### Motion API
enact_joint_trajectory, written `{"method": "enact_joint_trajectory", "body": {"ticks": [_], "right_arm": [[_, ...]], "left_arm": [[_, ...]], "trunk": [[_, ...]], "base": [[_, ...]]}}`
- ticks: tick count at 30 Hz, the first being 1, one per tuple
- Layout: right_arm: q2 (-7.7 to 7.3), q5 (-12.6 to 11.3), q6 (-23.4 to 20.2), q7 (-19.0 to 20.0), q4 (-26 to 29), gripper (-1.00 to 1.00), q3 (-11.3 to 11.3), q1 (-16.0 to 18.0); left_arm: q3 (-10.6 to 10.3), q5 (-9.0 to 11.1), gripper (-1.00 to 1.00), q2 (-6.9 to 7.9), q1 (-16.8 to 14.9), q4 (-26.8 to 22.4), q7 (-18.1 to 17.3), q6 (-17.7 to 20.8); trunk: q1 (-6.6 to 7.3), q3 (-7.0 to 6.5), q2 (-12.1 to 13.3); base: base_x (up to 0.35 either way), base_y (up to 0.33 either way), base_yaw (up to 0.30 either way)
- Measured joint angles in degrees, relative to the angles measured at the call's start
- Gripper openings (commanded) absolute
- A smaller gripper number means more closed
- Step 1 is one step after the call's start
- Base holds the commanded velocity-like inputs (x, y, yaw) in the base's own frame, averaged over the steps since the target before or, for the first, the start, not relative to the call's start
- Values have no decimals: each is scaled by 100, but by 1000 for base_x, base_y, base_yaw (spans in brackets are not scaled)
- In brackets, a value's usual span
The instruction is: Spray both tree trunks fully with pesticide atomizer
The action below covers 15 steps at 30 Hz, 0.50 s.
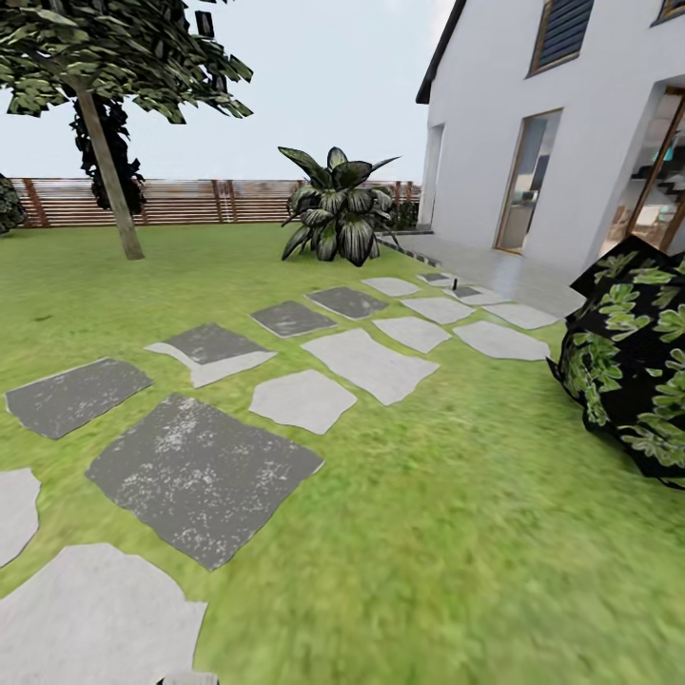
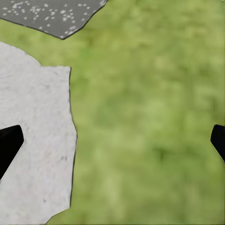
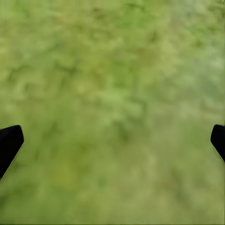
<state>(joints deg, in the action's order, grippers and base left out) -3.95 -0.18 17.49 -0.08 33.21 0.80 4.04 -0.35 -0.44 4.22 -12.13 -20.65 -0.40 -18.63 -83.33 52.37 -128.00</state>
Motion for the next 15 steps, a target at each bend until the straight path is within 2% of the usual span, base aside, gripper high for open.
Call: {"method": "enact_joint_trajectory", "body": {"ticks": [15], "right_arm": [[0,9,0,0,-10,100,-1,0]], "left_arm": [[0,0,100,0,0,0,1,0]], "trunk": [[0,0,0]], "base": [[340,0,0]]}}
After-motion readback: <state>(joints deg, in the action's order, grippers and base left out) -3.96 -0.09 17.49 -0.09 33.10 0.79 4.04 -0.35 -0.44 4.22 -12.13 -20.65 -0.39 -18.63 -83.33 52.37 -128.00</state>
